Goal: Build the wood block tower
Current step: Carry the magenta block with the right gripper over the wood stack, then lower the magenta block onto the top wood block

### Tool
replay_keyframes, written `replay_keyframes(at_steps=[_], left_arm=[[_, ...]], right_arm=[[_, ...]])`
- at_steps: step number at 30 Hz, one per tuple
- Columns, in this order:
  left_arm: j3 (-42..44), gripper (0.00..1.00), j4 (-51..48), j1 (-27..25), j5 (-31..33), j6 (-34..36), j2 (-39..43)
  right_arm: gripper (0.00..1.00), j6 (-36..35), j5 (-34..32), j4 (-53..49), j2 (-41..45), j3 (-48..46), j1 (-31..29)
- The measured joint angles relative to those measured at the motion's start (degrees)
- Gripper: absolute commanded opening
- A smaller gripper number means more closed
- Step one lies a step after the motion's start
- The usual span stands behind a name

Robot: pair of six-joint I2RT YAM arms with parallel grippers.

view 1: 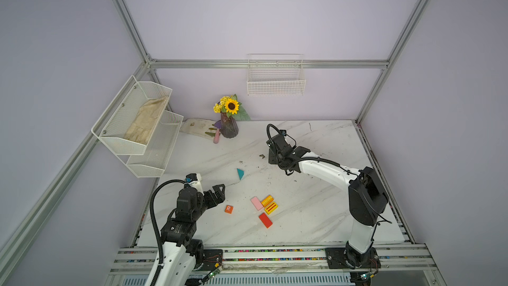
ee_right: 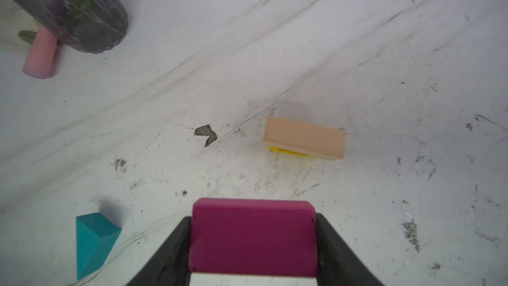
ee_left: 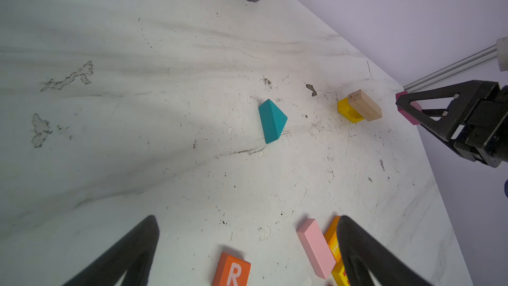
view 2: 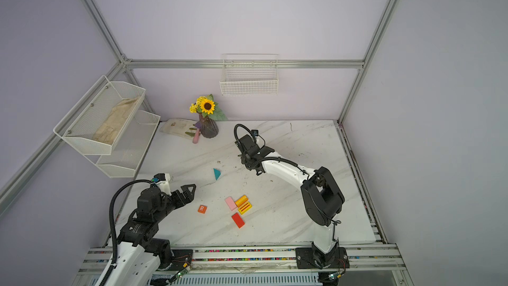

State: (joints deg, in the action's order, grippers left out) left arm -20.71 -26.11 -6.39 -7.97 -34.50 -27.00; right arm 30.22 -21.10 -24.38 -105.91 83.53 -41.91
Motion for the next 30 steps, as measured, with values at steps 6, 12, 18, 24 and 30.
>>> replay_keyframes(at_steps=[6,12,18,24,30], left_arm=[[0.0,1.00,0.2,0.0,-0.4,0.0,0.2],[0.0,1.00,0.3,0.0,-0.5,0.0,0.3],[0.0,1.00,0.3,0.0,-0.6,0.0,0.3],[0.0,1.00,0.3,0.0,-0.7,0.0,0.3],[0.0,1.00,0.3,0.0,-0.7,0.0,0.3]], right_arm=[[0.29,0.2,1.1,-2.5,-3.7,5.2,4.4],[0.29,0.4,2.0,-4.4,-7.2,7.3,5.6],[0.29,0.4,2.7,-5.1,-9.2,8.9,6.6],[0.28,0.3,2.7,-5.4,-10.5,9.9,8.2],[0.29,0.1,2.8,-5.7,-12.0,11.4,8.9]])
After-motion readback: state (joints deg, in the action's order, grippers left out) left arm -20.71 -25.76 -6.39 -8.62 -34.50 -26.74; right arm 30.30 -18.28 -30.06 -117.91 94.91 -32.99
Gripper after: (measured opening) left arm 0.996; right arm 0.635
